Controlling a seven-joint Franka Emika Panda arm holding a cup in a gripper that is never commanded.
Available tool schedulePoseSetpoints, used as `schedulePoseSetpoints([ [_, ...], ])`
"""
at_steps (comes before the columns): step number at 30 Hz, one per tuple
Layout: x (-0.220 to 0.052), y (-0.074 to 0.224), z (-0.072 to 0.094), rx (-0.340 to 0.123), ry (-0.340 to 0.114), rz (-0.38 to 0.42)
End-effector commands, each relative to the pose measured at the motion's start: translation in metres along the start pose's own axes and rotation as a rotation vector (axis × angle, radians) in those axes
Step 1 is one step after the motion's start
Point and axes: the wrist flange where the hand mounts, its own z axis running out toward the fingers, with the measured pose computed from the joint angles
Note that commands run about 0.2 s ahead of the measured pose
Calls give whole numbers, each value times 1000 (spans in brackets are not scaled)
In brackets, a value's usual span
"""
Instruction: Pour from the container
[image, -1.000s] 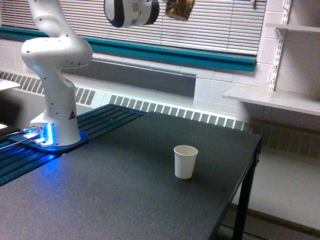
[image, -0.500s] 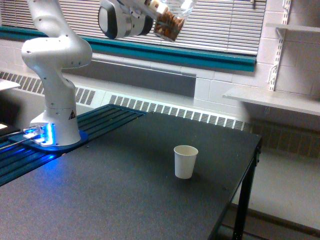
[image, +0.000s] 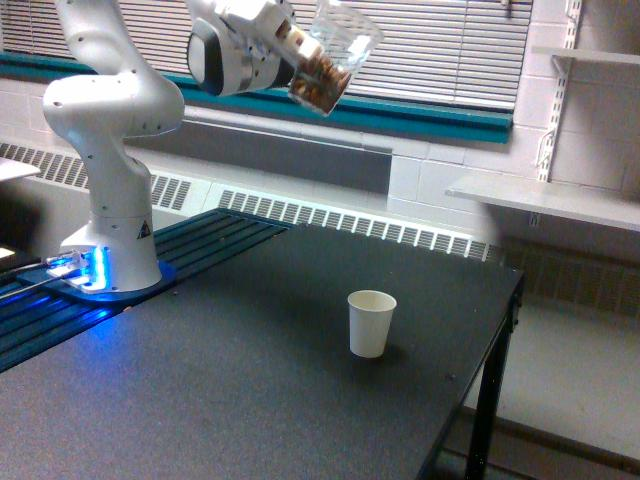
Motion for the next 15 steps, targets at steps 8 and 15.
schedulePoseSetpoints([
  [8, -41, 26, -2, -32, -41, -34],
  [15, -54, 32, 1, -51, -76, -50],
])
